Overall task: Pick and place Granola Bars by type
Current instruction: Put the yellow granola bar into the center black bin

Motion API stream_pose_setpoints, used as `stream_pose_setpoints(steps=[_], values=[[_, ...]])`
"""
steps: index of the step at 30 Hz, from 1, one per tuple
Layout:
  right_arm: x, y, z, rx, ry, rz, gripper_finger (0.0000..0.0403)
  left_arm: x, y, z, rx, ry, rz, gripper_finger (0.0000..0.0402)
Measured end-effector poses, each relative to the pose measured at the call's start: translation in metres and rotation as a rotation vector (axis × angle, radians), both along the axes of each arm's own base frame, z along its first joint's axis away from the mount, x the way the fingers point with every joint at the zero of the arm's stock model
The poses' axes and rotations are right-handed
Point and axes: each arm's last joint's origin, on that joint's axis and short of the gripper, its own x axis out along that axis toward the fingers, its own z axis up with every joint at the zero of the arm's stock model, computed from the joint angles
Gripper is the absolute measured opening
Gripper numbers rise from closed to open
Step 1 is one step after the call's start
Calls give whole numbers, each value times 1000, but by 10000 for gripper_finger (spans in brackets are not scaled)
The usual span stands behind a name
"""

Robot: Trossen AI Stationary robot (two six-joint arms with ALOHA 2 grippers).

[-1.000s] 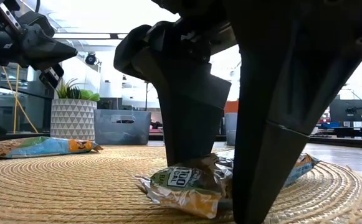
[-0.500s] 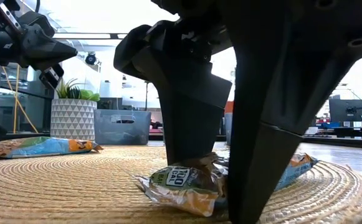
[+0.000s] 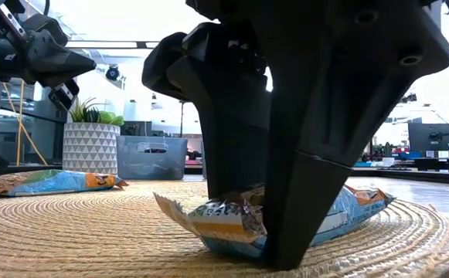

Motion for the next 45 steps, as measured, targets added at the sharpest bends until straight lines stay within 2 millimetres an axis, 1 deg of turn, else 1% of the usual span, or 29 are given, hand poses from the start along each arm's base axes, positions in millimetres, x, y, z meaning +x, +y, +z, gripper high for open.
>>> stream_pose_setpoints(steps=[6, 10, 19, 21, 24, 30, 34, 36, 41, 45], values=[[-1, -3, 12, -48, -49, -17, 103, 0, 0, 0, 0, 0, 0, 1], [2, -9, 21, -39, -74, -56, 102, 0, 0, 0, 0, 0, 0, 1], [5, -12, 21, -12, -64, -91, 102, 0, 0, 0, 0, 0, 0, 1], [9, -15, 23, 8, -78, -121, 102, 0, 0, 0, 0, 0, 0, 1], [17, -23, 32, 38, -112, -178, 102, 0, 0, 0, 0, 0, 0, 1], [38, -38, 64, 84, -262, -243, 103, 0, 0, 0, 0, 0, 0, 1], [50, -51, 89, 163, -398, -293, 103, 0, 0, 0, 0, 0, 0, 1], [55, -58, 105, 207, -474, -338, 103, 0, 0, 0, 0, 0, 0, 1], [64, -78, 143, 252, -672, -422, 103, 0, 0, 0, 0, 0, 0, 1], [65, -96, 185, 337, -872, -466, 103, 0, 0, 0, 0, 0, 0, 1]])
